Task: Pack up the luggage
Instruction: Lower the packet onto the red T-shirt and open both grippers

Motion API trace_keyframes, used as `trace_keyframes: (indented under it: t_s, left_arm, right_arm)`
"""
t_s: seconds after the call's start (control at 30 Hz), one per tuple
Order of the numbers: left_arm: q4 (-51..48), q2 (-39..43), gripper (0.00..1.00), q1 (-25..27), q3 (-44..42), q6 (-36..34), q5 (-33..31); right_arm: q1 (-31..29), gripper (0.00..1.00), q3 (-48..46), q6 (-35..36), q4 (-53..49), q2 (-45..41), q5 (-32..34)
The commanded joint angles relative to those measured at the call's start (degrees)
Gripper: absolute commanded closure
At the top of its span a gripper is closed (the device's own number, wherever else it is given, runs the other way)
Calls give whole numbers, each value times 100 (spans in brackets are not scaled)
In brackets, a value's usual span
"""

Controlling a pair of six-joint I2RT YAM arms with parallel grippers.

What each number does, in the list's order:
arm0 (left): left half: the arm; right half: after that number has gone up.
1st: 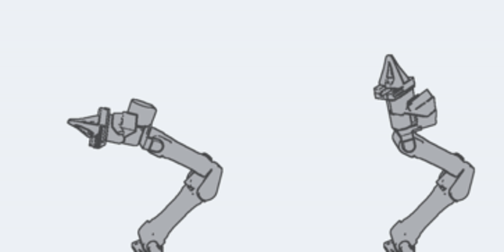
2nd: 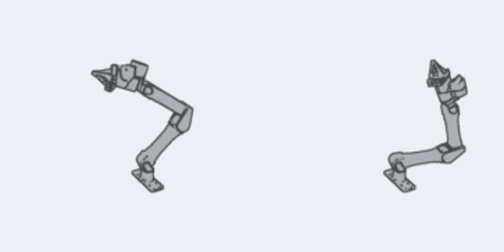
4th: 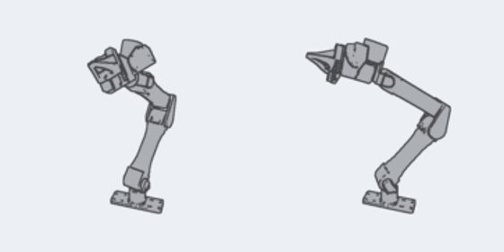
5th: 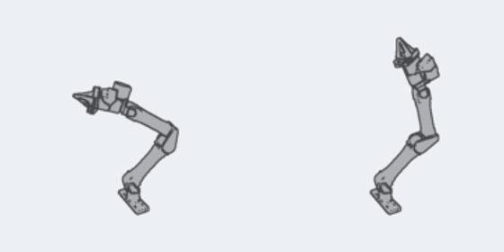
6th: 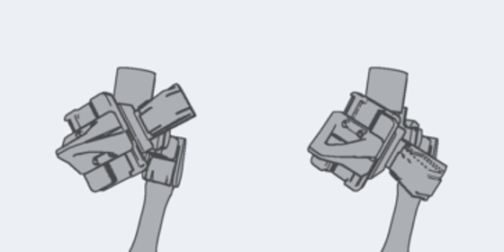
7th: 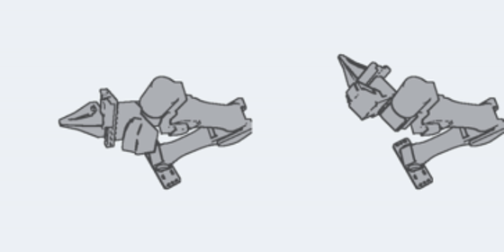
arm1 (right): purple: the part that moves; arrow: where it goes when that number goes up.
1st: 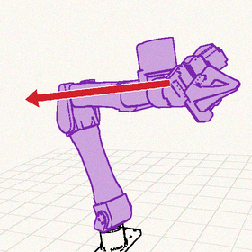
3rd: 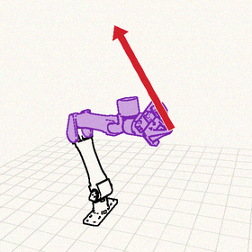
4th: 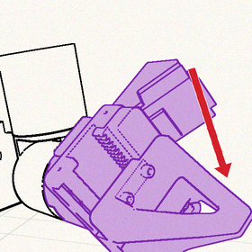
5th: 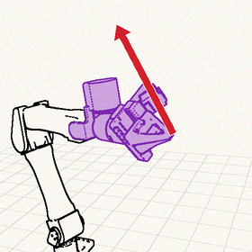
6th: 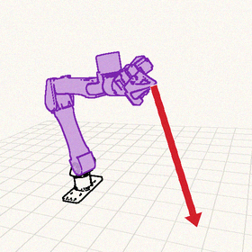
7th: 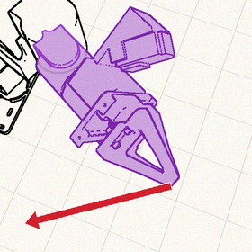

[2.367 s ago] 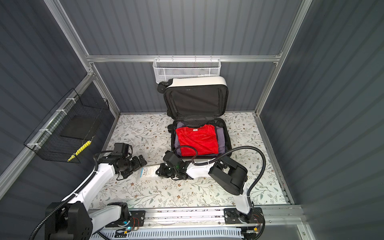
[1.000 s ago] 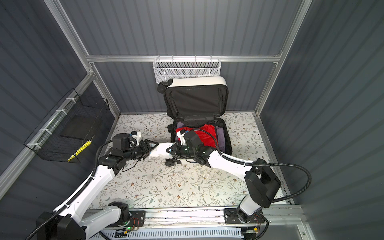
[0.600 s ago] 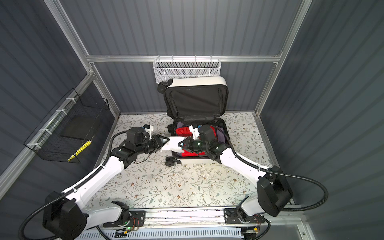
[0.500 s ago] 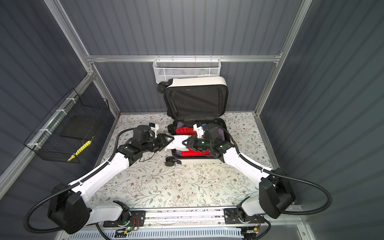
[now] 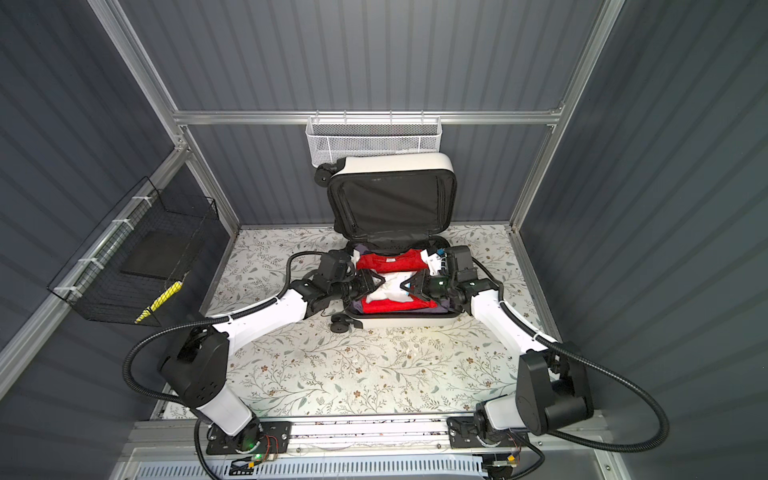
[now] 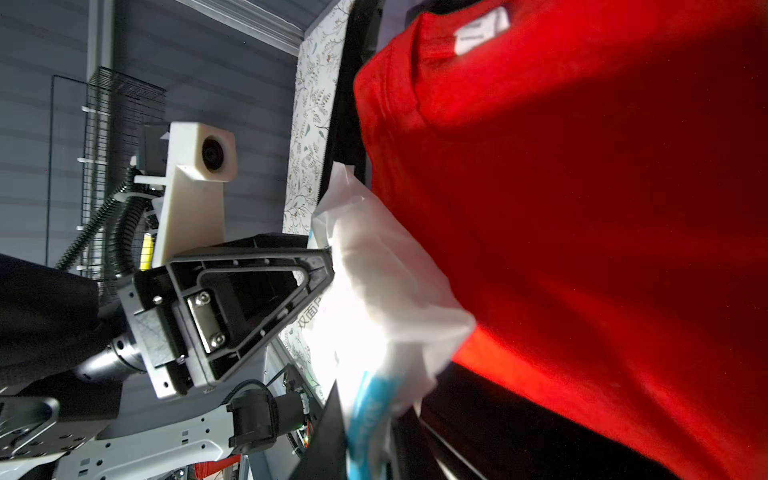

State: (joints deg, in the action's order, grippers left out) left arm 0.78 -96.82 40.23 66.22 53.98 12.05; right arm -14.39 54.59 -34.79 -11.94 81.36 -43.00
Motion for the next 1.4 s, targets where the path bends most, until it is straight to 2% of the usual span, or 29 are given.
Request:
trace_keyframes:
  t_s: [0.0,0.07,0.13,0.2,0.27,0.37,0.5,0.63,0.83,1.07,1.37]
  left_arm:
    - [136,-133,44,44,62,48,-138]
    - [76,-177,40,38,32,-4,-244]
    - [-67,-216,32,36,83,-105,-344]
    - [-243,-224,24,33,137,-204,-433]
    - [-385,-178,14,37,177,-276,-533]
    - [-586,-45,3,21,268,-397,-662]
    - [-1046,172,0,0,563,-656,-861]
    - [-1272,371,0,3,844,-800,-847]
    - [-963,271,0,57,1019,-626,-289]
    - [-103,-14,0,261,701,-276,114]
    - [466,-249,0,292,25,-49,138]
  right_arm:
    - [107,82,-186,446,-122,187,-219]
    - [175,80,-244,485,-67,364,-194]
    - [232,78,-247,499,-61,497,-170]
    - [283,69,-232,551,-98,554,-87]
    - [351,53,-196,610,-213,533,9]
    - [447,44,-177,669,-379,350,124]
    - [541,39,-84,752,-720,-123,293]
    - [559,40,34,732,-976,-572,345]
    - [409,50,27,313,-658,-772,75]
    - [-138,56,-61,-109,-72,-354,91]
    - [-126,58,-484,-234,342,115,406]
